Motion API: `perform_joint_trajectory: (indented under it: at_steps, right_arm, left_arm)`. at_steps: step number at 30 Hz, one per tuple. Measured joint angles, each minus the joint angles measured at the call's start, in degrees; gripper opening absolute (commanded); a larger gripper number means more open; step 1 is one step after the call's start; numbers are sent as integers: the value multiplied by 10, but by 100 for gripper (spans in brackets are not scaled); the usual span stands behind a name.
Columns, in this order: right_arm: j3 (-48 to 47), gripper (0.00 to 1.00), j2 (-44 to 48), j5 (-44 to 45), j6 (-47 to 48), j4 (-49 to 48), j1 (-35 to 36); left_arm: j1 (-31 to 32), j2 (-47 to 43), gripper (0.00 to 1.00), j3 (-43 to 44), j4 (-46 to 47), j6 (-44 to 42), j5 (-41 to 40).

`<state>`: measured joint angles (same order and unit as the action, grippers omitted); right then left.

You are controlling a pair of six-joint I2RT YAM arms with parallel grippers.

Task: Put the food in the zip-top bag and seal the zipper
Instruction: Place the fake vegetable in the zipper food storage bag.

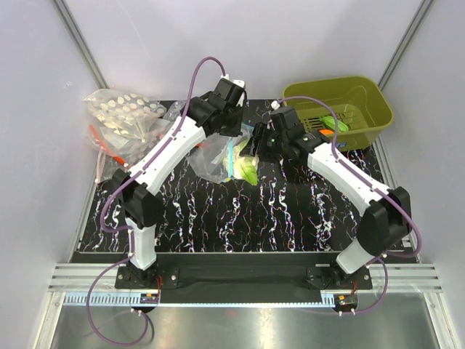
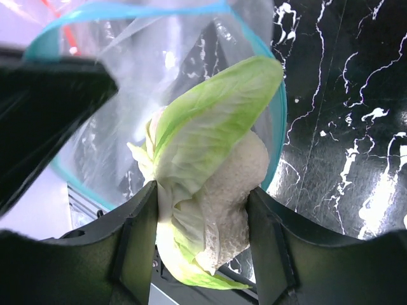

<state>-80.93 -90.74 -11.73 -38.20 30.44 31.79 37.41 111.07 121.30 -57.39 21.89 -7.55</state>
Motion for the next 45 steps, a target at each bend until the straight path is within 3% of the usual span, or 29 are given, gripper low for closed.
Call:
perform_joint_trajectory:
  at_steps: [4,12,24,28,32,34,40,45]
  right_arm:
    - [0,34,-23,-5,-18,-10,0]
    - [3,34,-32,-21,-83,-26,-5]
    - [69,40,-11,-12,-127,-142,-11]
    - [86,49,-5,-14,-118,-165,-10]
    - [92,88,12,-15,-80,-168,-7]
    - [101,92,28,-8,-58,-160,-6]
    - [125,88,90,43,-2,-108,-7]
    - [124,79,153,52,21,-78,-12]
  left_arm:
    - [0,-5,0,-12,5,25,33]
    - [2,-87,0,-155,51,87,70]
    - [-16,-119,0,-125,72,232,210]
    - [-17,-138,0,-153,116,282,258]
    - [-21,-147,0,-181,141,304,291]
    - [-30,-147,0,-186,151,316,328]
    - [-28,-152,0,-185,155,314,369]
    - [-47,-156,0,-192,134,283,331]
